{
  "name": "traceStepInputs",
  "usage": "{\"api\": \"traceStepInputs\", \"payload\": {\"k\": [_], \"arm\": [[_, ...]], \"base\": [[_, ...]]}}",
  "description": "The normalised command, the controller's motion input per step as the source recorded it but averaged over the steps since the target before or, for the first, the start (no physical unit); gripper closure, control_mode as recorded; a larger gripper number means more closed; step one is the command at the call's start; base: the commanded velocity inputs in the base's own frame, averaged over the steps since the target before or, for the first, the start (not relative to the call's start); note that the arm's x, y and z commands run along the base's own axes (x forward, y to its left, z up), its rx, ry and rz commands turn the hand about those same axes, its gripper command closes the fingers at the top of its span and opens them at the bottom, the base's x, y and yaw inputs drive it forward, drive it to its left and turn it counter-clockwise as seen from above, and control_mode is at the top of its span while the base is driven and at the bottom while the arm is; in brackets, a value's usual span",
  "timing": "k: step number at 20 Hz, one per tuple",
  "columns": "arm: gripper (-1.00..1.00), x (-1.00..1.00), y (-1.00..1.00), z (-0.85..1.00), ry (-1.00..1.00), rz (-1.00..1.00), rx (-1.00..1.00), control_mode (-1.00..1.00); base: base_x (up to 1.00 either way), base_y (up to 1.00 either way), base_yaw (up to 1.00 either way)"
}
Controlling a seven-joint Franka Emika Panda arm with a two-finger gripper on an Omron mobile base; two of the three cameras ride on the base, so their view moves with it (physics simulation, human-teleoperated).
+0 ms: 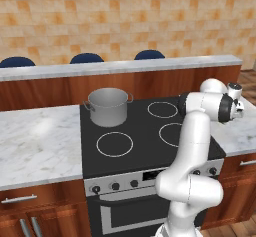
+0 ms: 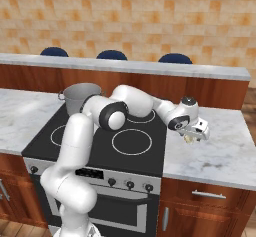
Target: Turn on the burner for the pot on the stove. Wait thirty seconds for the pot to heat up. Then add the garlic to the pot.
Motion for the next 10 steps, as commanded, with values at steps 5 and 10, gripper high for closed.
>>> {"api": "traceStepInputs", "payload": {"k": [5,10], "arm": [[-1.00,0.00,0.00,0.00,0.00,0.00,0.00,-1.00],[-1.00,0.00,0.00,0.00,0.00,0.00,0.00,-1.00]], "base": [[0.00,0.00,0.00],[0.00,0.00,0.00]]}}
